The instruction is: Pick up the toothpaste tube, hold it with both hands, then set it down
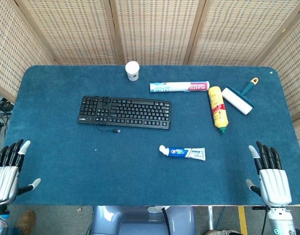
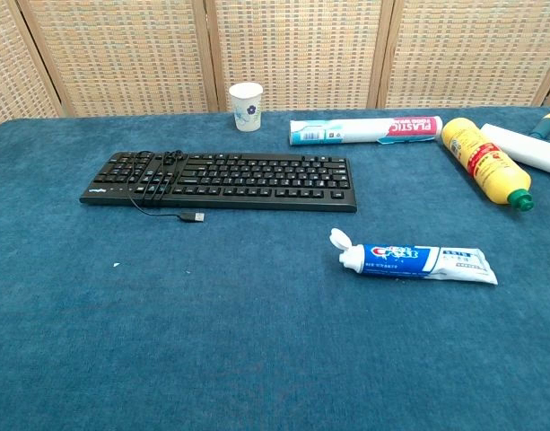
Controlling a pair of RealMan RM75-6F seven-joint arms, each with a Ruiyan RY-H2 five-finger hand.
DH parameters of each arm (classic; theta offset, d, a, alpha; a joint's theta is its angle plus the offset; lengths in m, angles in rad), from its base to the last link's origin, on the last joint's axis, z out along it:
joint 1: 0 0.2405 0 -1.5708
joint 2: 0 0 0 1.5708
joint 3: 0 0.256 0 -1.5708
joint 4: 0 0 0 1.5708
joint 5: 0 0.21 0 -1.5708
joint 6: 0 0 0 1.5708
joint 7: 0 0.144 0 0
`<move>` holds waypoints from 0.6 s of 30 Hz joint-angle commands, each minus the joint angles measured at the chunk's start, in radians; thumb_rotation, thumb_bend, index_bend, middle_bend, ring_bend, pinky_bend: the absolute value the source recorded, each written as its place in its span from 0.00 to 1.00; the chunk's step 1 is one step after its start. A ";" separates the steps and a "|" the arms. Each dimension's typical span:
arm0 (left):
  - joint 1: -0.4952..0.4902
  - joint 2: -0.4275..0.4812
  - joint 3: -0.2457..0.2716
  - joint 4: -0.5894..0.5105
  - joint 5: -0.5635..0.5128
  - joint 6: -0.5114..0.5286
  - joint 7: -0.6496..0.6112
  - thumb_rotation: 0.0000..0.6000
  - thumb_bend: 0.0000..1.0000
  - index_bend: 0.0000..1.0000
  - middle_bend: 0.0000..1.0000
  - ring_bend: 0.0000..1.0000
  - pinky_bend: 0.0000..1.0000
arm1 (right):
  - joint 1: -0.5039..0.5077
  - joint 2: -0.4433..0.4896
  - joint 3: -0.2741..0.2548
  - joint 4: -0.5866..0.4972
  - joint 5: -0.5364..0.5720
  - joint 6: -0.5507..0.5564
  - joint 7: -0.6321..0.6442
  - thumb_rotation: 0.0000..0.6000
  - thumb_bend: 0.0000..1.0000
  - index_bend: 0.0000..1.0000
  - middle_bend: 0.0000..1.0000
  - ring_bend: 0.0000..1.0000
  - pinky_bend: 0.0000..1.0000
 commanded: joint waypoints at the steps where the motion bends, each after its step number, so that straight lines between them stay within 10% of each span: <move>1: 0.000 -0.001 0.002 0.003 0.002 -0.001 0.003 1.00 0.00 0.00 0.00 0.00 0.00 | -0.001 0.004 -0.002 -0.005 0.007 -0.006 0.000 1.00 0.00 0.00 0.00 0.00 0.00; 9: -0.007 -0.013 -0.005 0.023 0.011 -0.003 -0.006 1.00 0.00 0.00 0.00 0.00 0.00 | 0.088 0.019 0.021 -0.037 0.007 -0.137 0.062 1.00 0.00 0.01 0.01 0.00 0.00; 18: -0.035 -0.052 -0.034 0.062 -0.048 -0.048 0.011 1.00 0.00 0.00 0.00 0.00 0.00 | 0.329 -0.030 0.147 -0.033 0.206 -0.494 0.067 1.00 0.16 0.30 0.29 0.20 0.20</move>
